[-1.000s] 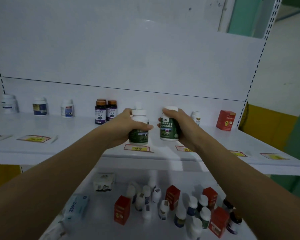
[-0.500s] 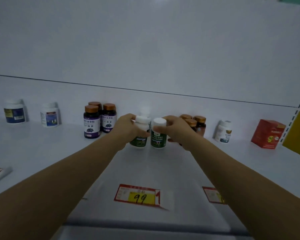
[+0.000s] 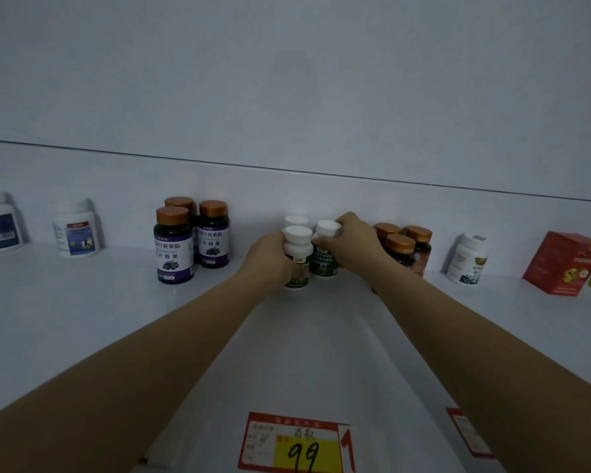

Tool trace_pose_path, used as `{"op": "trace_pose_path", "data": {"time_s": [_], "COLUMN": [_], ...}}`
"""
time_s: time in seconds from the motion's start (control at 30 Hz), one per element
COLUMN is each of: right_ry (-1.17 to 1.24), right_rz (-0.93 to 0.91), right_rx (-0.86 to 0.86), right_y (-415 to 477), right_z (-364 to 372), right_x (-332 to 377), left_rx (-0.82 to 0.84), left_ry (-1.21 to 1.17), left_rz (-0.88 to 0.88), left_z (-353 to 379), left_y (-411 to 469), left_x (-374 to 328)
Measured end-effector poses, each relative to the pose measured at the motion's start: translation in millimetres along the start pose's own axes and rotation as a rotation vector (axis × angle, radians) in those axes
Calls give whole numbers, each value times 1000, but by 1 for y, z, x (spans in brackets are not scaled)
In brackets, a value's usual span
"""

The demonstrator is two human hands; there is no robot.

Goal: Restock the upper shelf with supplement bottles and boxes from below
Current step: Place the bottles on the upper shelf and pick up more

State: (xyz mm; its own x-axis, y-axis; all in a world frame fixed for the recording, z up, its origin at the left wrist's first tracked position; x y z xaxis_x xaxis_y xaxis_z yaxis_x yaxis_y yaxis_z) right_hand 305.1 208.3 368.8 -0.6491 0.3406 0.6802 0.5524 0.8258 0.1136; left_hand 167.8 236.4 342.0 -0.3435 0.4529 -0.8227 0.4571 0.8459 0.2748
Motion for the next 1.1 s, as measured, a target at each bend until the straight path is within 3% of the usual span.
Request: {"op": "trace_pose_path", "data": {"time_s": [0.57, 0.77, 0.93, 1.1], "right_ry": [-6, 39, -194, -405], "right_rz": [-61, -14, -79, -150], "right_rx": [-49, 35, -10, 57], "right_y": [7, 2, -39, -107], "right_z": [8, 4, -22, -50], "right_x": [2, -3, 2, 13], "left_rx": [1, 47, 53, 127], "left_ry": [164, 229, 340, 488], "left_rz": [-16, -77, -78, -8], "left_z": [5, 5, -5, -17], "left_y": [2, -11, -43, -89], "left_x": [1, -6, -26, -53]}}
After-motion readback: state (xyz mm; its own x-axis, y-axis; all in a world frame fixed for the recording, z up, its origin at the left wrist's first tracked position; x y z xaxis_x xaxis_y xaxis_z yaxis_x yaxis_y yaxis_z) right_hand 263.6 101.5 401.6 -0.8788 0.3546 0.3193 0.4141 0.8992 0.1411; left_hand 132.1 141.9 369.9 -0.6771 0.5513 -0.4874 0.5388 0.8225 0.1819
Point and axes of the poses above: each hand's wrist, its own y-axis towards the middle knuckle, its own z-axis out of the palm, x = y × z, the point moved 6 cm from there along y, towards the middle knuckle, and after that the axes turned 9 degrees about z, right-handed, at the moved point
